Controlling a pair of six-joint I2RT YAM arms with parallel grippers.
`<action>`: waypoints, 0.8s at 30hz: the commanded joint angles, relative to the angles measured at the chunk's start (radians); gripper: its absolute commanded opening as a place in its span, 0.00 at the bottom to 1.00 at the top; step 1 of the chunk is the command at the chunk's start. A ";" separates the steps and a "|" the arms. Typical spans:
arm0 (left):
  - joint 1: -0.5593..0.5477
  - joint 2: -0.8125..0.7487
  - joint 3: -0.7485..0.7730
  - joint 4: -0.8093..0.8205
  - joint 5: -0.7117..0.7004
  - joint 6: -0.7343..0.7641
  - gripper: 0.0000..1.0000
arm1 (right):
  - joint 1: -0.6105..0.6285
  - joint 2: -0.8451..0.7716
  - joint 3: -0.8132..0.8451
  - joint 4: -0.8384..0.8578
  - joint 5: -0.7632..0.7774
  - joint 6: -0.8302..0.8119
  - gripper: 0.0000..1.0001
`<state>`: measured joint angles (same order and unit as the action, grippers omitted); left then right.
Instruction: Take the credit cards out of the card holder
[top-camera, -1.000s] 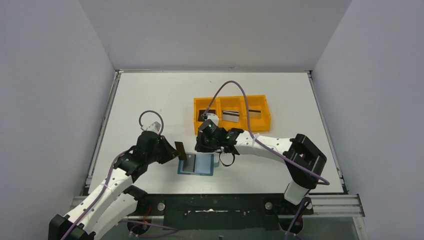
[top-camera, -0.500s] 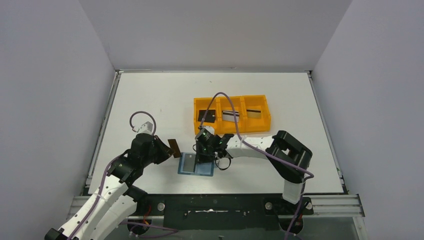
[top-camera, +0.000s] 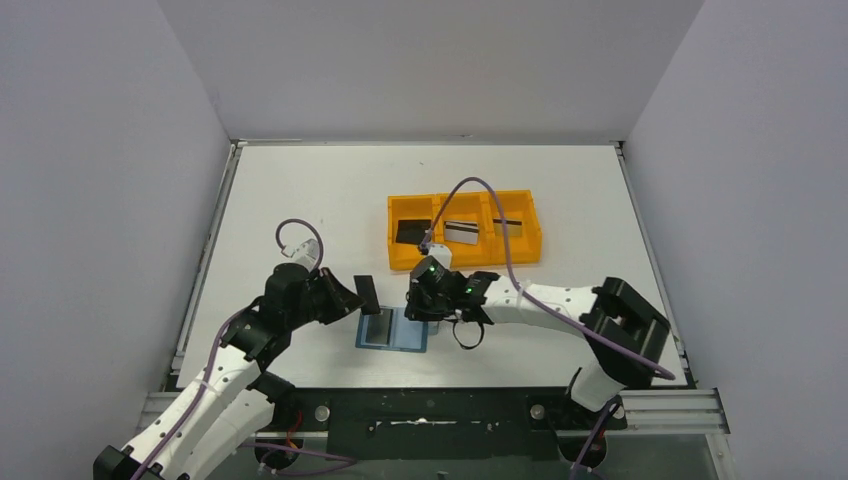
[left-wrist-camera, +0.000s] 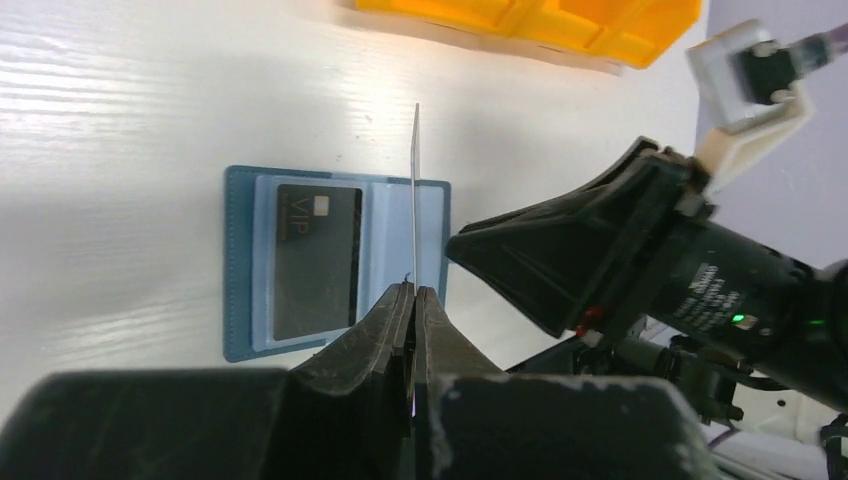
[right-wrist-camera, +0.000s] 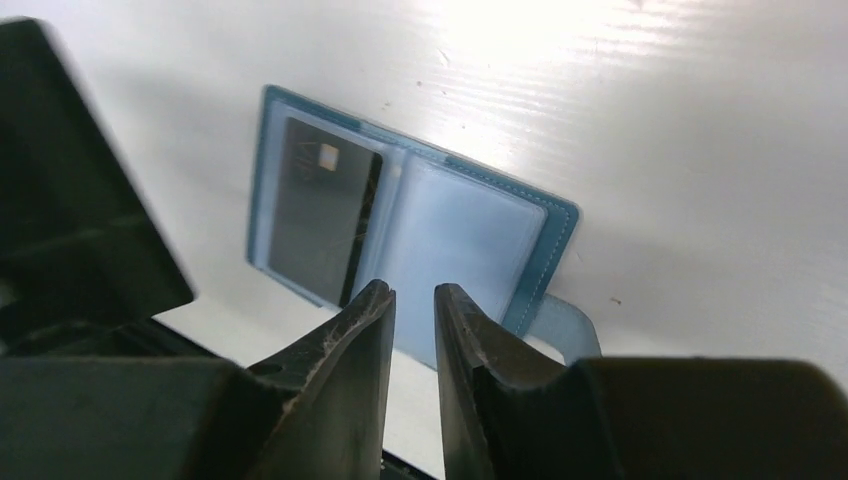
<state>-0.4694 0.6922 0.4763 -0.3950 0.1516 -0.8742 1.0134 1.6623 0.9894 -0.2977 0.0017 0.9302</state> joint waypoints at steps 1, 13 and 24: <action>0.006 -0.023 0.000 0.149 0.107 0.048 0.00 | -0.031 -0.225 -0.088 0.179 0.067 -0.021 0.25; 0.009 -0.051 -0.047 0.382 0.266 -0.007 0.00 | -0.180 -0.492 -0.335 0.561 -0.135 0.004 0.62; 0.011 0.010 -0.093 0.637 0.441 -0.123 0.00 | -0.191 -0.405 -0.337 0.801 -0.393 0.025 0.64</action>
<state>-0.4633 0.6975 0.3706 0.0925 0.5148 -0.9653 0.8242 1.2236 0.6422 0.3119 -0.2554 0.9337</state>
